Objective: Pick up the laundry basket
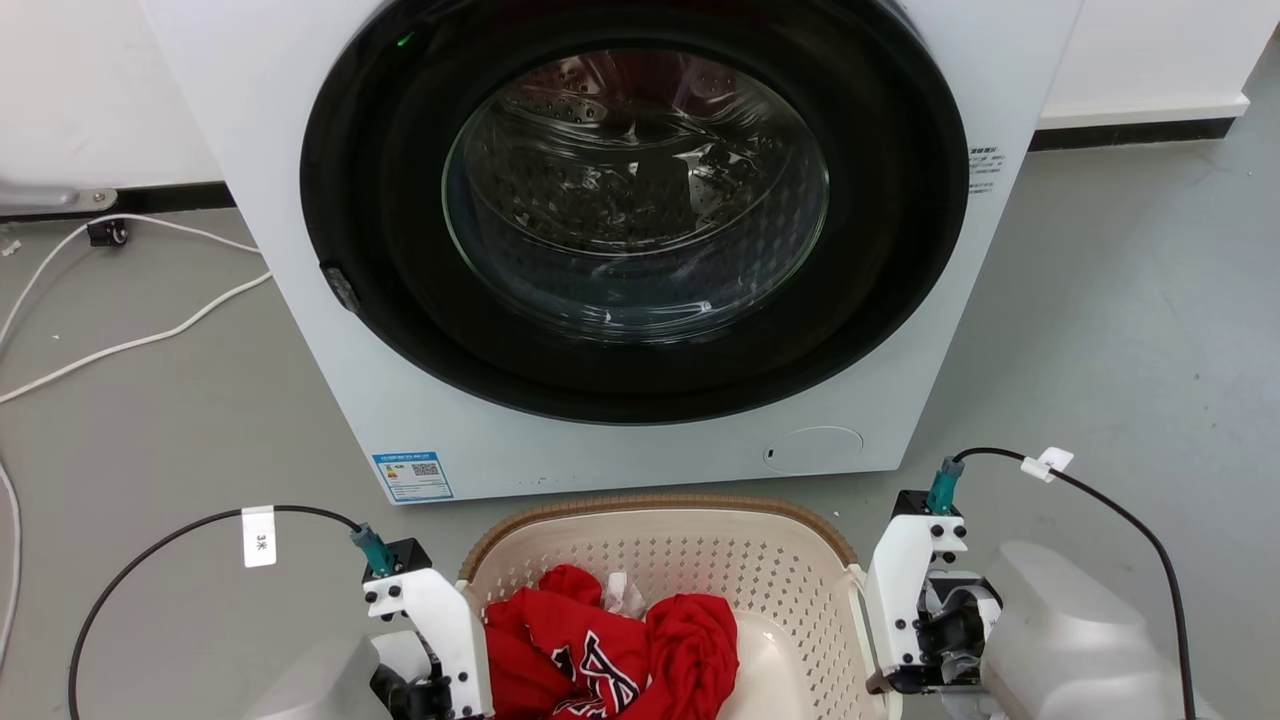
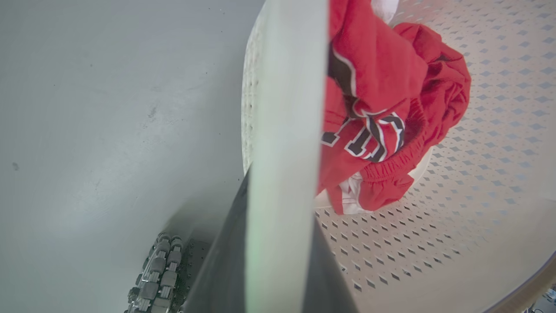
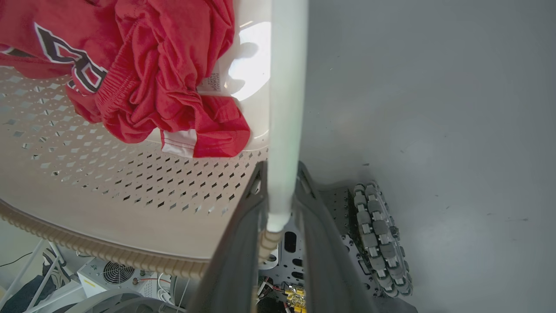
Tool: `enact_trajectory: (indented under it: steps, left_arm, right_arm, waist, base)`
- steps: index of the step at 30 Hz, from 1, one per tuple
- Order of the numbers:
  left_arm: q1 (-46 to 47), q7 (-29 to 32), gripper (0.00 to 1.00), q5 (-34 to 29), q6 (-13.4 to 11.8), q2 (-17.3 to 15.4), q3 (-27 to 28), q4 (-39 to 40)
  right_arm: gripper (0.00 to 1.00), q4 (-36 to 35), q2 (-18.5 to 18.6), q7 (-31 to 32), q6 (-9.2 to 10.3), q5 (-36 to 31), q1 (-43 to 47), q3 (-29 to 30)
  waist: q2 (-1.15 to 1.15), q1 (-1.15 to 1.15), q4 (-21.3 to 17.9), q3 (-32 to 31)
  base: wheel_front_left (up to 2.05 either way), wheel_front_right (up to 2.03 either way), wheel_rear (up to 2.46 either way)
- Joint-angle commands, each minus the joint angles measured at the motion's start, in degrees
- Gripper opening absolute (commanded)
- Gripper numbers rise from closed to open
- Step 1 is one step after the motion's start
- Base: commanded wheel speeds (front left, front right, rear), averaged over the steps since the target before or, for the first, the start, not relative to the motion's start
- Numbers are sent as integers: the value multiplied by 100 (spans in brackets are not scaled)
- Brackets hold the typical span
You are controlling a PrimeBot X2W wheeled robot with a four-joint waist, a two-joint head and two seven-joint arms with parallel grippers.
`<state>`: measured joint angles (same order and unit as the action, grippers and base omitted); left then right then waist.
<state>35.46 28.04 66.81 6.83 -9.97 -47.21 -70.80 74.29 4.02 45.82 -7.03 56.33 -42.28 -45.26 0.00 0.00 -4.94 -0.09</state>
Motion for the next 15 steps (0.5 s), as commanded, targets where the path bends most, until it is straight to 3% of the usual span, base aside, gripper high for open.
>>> enact_trajectory:
  steps: [1,15]
  left_arm:
    - [132,-24,0,105,121,226,19,127]
    - [167,-30,0,196,122,226,-58,115]
  right_arm:
    - [0,-76,-210,-19,-86,62,25,-9]
    - [0,-76,-213,-24,-86,91,43,20]
  waist:
    - [0,0,0,2]
    - [0,0,-8,10]
  base:
    - [0,0,0]
    - [0,0,0]
